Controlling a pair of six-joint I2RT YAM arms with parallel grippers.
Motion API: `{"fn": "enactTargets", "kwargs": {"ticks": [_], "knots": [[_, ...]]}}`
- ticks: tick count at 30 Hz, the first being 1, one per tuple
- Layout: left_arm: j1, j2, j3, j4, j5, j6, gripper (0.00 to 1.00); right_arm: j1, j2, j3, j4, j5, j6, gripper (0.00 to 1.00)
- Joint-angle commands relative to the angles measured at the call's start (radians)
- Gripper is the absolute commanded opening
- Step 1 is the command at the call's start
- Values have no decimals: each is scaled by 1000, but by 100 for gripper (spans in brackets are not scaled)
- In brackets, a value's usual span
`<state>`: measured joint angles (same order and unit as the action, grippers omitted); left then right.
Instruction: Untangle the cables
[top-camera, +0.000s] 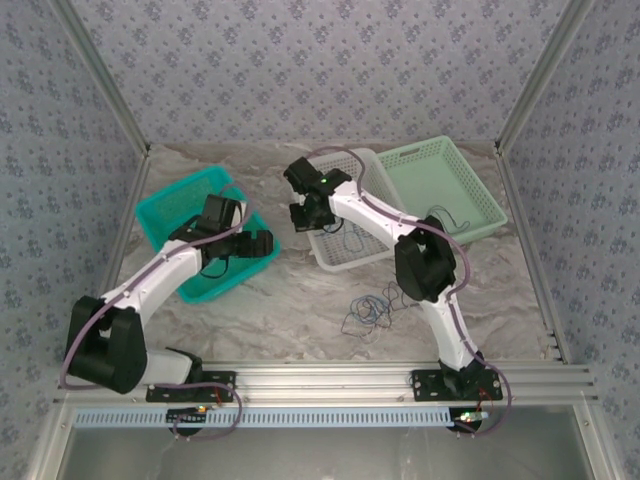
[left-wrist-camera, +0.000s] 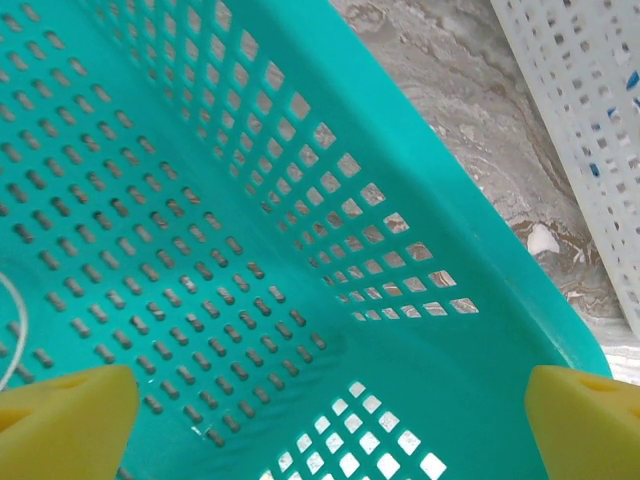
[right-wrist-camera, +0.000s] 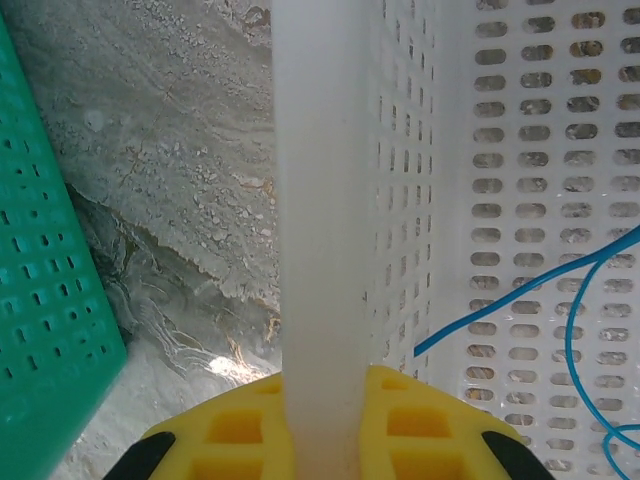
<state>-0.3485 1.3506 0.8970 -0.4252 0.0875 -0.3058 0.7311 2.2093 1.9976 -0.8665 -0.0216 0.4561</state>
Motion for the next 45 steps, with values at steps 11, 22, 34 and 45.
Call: {"fn": "enactTargets", "kwargs": {"ticks": [11,22,34,45], "knots": [[-5,204,160,27,72,62,92,-19,-422,-250,114,26,-3,63],[-76,269,207,21,113,193,73,-270,-1016,-794,-38,63,61,68],[-105,109,100,67,228,347,65,-454,-1204,-1008,-154,-18,45,65],[-156,-10,66,100,144,293,77,-232,-1322,-1251,29,-150,303,57]]}}
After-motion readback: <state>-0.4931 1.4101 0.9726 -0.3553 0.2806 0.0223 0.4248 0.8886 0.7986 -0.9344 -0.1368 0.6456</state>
